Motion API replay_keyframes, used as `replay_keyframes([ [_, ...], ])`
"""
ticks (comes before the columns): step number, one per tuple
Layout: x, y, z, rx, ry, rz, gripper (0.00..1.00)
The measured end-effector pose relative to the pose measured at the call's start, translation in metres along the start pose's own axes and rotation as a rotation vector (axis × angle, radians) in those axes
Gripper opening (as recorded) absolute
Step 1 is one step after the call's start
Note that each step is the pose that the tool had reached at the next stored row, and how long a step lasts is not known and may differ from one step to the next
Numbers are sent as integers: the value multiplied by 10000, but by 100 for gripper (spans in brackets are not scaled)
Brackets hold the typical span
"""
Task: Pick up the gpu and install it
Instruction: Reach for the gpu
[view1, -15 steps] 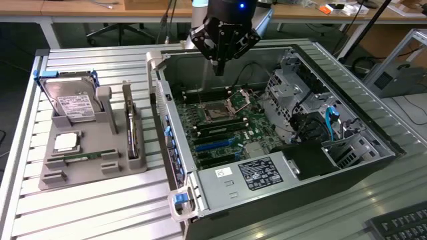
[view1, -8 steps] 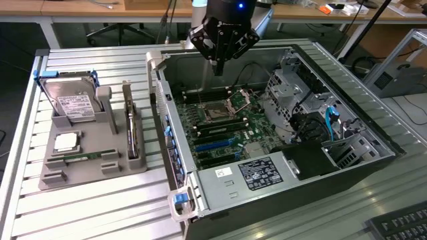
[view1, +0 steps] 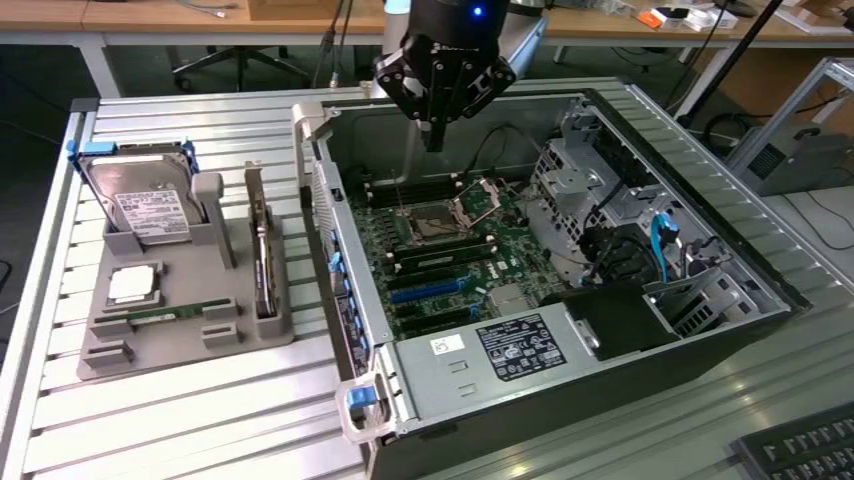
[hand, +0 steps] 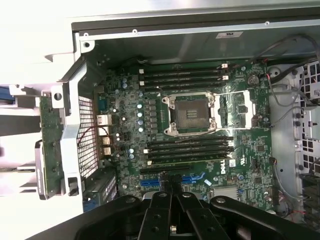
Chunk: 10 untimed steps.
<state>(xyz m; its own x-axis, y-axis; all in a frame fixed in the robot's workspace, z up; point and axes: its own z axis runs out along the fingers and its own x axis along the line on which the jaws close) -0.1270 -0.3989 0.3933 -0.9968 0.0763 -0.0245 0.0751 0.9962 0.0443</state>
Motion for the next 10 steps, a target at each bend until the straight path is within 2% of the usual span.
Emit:
replay_keyframes([
  [4, 10, -1, 0, 0, 0, -1, 11],
  [6, 106, -8, -3, 0, 0, 0, 11],
  [10, 115, -9, -3, 0, 0, 0, 11],
])
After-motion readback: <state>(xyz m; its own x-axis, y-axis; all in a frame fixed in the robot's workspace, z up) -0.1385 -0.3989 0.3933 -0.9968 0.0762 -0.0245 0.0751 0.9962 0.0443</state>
